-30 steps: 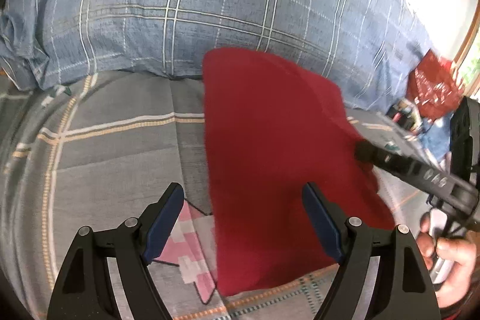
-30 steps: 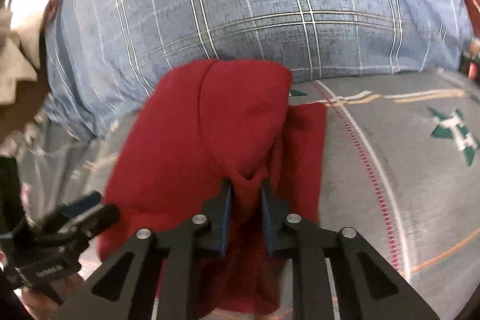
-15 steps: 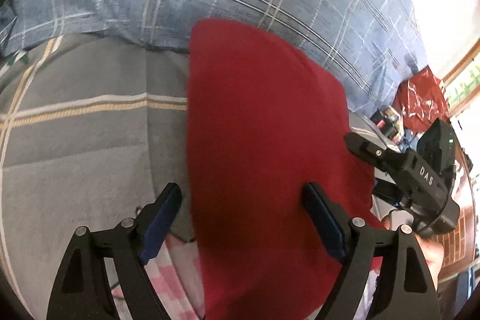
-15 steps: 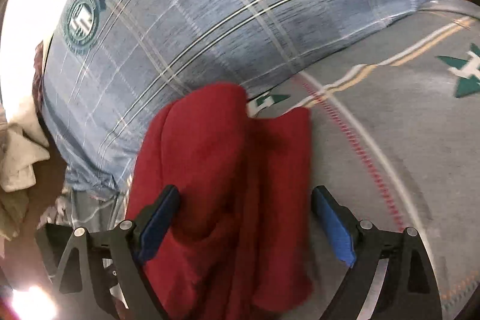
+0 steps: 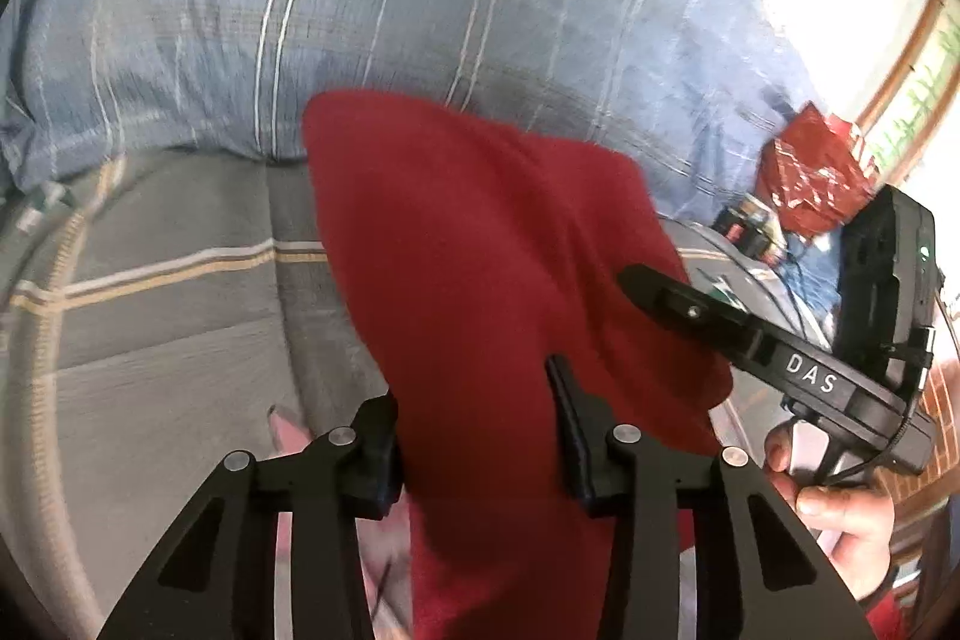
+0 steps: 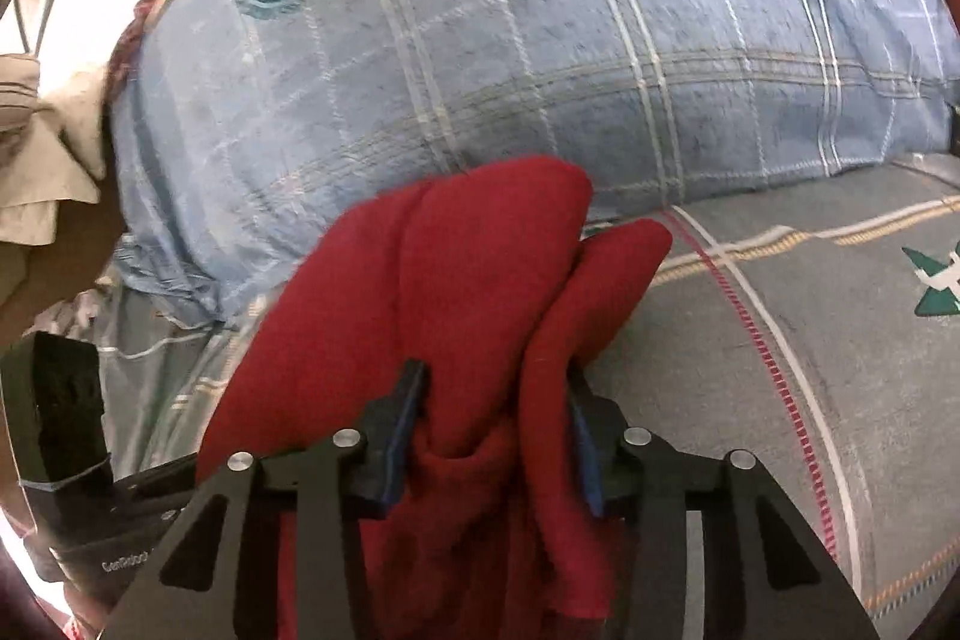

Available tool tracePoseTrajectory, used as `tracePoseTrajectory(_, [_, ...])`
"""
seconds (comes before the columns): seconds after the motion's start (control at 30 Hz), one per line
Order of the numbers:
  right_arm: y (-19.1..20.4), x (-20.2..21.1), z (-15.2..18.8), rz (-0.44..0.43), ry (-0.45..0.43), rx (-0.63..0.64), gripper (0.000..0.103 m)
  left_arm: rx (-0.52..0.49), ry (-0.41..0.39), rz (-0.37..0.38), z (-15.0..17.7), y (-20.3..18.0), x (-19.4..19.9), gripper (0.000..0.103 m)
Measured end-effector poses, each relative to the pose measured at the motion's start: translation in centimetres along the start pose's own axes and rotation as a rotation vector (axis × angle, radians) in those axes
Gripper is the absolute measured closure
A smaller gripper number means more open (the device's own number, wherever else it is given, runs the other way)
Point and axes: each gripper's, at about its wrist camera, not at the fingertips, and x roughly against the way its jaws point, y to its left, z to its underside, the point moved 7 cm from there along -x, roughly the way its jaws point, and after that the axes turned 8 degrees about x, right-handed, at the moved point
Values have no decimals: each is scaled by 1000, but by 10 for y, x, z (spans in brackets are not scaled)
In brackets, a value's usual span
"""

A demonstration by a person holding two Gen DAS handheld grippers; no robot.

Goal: Fold small clothes

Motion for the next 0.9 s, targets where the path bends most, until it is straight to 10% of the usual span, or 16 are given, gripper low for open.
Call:
tracePoseTrajectory(0.27, [63,38,38,-102,76,79,60,16,28,-114,55,19,68,62])
tracePoseTrajectory(0.43, [64,34,67,-14,158,65,50,38,57,-191,83,30,64,55])
tracePoseTrajectory(0.67, [78,95,52,-7,33,132,48,40,-91,-269,59,18,105,39])
tracePoseTrajectory(0.9, [113,53,53,-21,90,268,56,11,-128,-349,37,13,84,35])
